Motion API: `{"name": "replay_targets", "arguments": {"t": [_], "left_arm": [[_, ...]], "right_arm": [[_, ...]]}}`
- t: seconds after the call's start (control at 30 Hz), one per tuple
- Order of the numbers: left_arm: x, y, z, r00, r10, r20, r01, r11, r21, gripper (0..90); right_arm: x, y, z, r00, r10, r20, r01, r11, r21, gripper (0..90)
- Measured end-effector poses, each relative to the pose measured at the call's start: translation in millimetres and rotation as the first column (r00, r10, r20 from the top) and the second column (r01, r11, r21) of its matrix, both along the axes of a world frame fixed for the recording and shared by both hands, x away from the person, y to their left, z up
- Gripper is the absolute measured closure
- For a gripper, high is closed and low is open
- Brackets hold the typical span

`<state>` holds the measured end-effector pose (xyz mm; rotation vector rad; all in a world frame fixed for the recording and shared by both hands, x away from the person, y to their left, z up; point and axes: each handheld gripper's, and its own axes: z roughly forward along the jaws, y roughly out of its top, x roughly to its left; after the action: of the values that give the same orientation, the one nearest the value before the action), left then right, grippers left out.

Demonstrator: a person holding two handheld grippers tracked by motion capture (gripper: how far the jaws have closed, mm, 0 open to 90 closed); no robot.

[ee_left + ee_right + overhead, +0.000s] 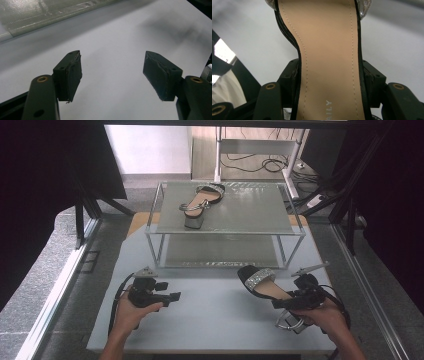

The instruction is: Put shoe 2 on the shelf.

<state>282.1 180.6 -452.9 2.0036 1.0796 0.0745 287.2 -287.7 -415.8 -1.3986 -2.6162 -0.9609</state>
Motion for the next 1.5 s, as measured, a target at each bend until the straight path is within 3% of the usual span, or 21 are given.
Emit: {"name": "replay_targets", "arguments": {"t": [0.23, 0.6, 1.0, 1.3, 1.5], "left_arm": [[-0.2, 0.5, 0.4, 1.0, 0.003, -0.002, -0.003, 1.0, -0.002, 31.6], [0.2, 1.3, -0.4, 0.9999, 0.01, -0.01, -0.01, 0.9999, -0.014, 31.7], [0.0, 5.6, 1.8, 1.0, 0.004, -0.004, -0.004, 0.9994, -0.035, 31.7], [0.0, 2.1, 1.0, 0.9999, -0.009, -0.006, 0.009, 0.9994, -0.034, 31.6], [0.1, 3.4, 1.1, 0.9999, -0.01, -0.005, 0.01, 0.9991, -0.041, 31.5]], "right_arm": [[-4.1, -3.9, 28.1, 0.999, 0.002, 0.044, -0.005, 0.9974, 0.072, 41.9], [2.1, 9.6, 59.8, 0.9954, 0.024, 0.093, -0.036, 0.9913, 0.127, 42.0], [20.1, 24.5, 88.9, 0.9928, 0.025, 0.117, -0.041, 0.9889, 0.143, 42.0], [37.4, 25.4, 105.4, 0.992, -0.015, 0.125, -0.007, 0.986, 0.167, 41.9], [53.5, 27.2, 110.2, 0.9923, -0.044, 0.116, 0.027, 0.9885, 0.148, 41.9]]}}
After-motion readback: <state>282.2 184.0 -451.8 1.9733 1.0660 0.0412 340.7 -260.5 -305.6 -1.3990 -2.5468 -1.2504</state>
